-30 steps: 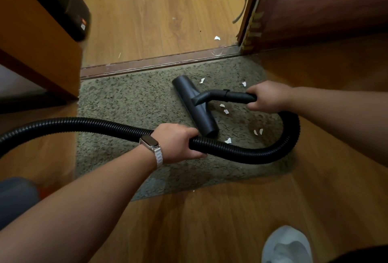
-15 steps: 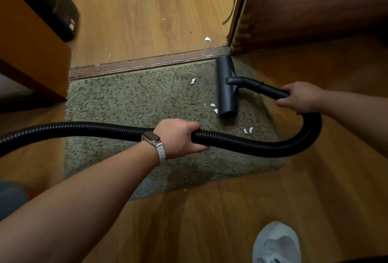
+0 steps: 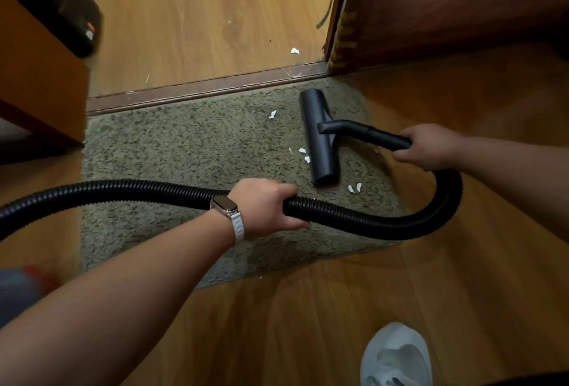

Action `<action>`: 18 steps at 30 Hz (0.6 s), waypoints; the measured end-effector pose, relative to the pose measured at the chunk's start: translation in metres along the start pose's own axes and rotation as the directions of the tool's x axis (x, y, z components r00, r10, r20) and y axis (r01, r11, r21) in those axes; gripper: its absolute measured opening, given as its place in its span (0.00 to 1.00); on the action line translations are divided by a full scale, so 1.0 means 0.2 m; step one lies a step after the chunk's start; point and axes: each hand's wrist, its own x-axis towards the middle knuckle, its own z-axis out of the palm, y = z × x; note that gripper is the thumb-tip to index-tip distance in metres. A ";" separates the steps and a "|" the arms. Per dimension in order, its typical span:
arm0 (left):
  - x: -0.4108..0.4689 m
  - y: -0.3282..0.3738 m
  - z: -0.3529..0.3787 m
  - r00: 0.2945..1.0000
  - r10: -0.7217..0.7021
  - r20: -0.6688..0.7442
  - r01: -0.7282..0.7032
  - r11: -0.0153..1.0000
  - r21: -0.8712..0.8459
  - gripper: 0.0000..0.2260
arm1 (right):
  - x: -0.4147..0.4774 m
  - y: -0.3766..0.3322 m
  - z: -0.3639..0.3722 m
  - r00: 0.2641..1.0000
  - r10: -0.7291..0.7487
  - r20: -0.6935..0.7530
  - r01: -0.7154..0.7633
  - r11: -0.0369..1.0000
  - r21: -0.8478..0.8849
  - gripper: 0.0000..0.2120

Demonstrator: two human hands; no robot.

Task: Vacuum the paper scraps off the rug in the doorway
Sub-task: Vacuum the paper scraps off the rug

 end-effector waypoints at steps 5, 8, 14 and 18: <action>-0.04 -0.04 0.01 1.000 0.003 0.027 -0.003 1.000 0.013 0.29 | 0.03 -0.19 0.00 0.994 -0.110 0.000 0.109 0.988 -0.106 0.10; -0.07 -0.07 0.00 0.999 0.002 0.041 -0.002 1.000 0.011 0.28 | 0.04 -0.25 -0.01 0.990 -0.142 0.017 0.143 0.983 -0.117 0.08; -0.11 -0.11 -0.02 0.999 0.009 0.047 -0.009 1.000 0.013 0.27 | 0.03 -0.36 0.00 0.980 -0.198 0.010 0.197 0.969 -0.151 0.06; -0.10 -0.13 -0.02 0.998 -0.001 0.057 0.000 1.000 0.017 0.27 | 0.02 -0.35 -0.01 0.982 -0.188 0.018 0.188 0.971 -0.149 0.06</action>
